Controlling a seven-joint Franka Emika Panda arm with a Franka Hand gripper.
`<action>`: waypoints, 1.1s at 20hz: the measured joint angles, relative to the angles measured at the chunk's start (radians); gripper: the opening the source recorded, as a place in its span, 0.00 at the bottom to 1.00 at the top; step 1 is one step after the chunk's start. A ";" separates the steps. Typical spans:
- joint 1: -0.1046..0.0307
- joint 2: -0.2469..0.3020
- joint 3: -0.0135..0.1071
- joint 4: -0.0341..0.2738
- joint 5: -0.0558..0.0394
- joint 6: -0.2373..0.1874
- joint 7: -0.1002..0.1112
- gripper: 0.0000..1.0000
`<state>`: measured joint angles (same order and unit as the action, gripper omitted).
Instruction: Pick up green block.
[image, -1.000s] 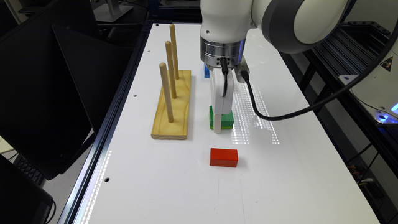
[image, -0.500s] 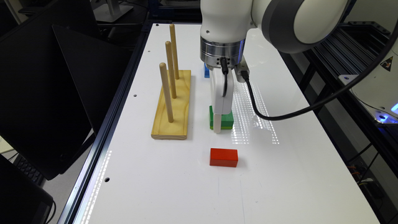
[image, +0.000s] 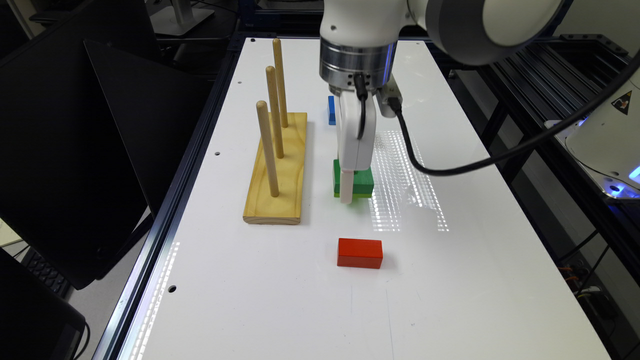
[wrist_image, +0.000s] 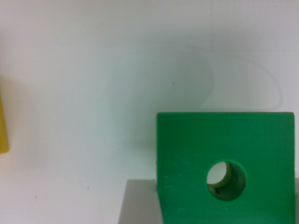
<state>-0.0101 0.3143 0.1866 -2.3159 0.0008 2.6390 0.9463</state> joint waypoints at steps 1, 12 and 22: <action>0.000 -0.009 0.000 0.000 0.0004 -0.009 0.000 0.00; 0.000 -0.056 0.002 -0.001 0.0029 -0.050 0.000 0.00; 0.000 -0.191 0.008 -0.001 0.0189 -0.186 0.000 0.00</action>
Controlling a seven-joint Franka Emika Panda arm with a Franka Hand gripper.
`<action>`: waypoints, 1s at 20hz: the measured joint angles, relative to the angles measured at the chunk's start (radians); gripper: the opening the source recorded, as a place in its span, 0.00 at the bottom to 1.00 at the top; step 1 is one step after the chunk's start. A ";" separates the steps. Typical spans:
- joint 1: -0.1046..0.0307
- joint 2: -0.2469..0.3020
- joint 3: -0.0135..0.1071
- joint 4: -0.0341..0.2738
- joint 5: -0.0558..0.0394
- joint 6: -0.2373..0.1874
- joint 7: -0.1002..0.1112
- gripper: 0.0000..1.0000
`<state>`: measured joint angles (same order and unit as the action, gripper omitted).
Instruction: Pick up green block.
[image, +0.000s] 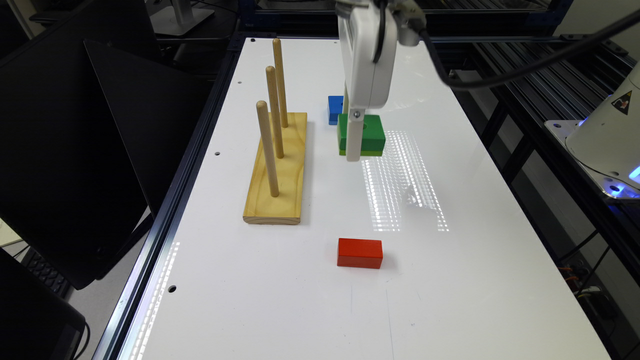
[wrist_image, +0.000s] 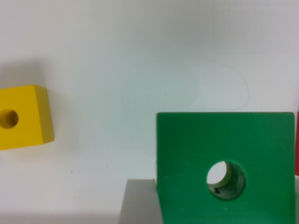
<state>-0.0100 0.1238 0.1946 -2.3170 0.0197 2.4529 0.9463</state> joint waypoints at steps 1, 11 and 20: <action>0.000 0.000 0.000 0.000 0.0000 0.000 0.000 0.00; 0.000 -0.075 0.003 0.004 0.0125 -0.063 0.000 0.00; 0.000 -0.143 0.005 0.005 0.0244 -0.124 0.000 0.00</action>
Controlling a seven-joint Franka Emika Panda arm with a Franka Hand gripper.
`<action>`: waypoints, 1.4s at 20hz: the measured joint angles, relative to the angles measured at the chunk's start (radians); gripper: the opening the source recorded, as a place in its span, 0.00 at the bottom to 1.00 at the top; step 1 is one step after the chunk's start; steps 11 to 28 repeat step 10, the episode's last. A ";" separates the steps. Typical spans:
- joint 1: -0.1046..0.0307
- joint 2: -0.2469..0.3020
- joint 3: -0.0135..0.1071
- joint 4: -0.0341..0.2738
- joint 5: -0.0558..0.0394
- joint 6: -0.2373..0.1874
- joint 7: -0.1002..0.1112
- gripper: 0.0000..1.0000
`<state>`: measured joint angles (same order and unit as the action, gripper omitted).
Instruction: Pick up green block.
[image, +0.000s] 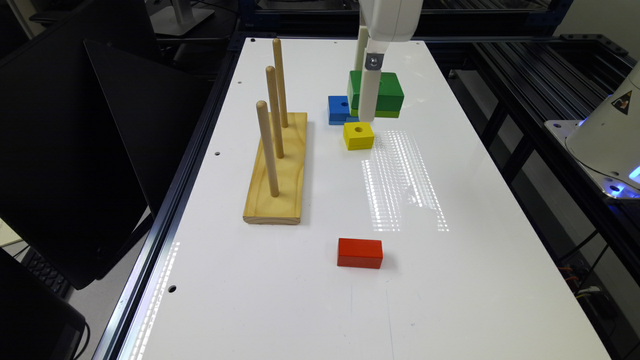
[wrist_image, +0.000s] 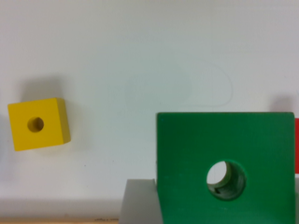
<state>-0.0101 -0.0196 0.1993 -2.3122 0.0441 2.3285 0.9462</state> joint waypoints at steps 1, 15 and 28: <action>0.000 -0.005 0.000 0.002 0.0007 -0.001 0.000 0.00; 0.000 -0.107 0.000 0.021 0.0164 -0.109 -0.002 0.00; 0.000 -0.107 0.000 0.021 0.0164 -0.109 -0.002 0.00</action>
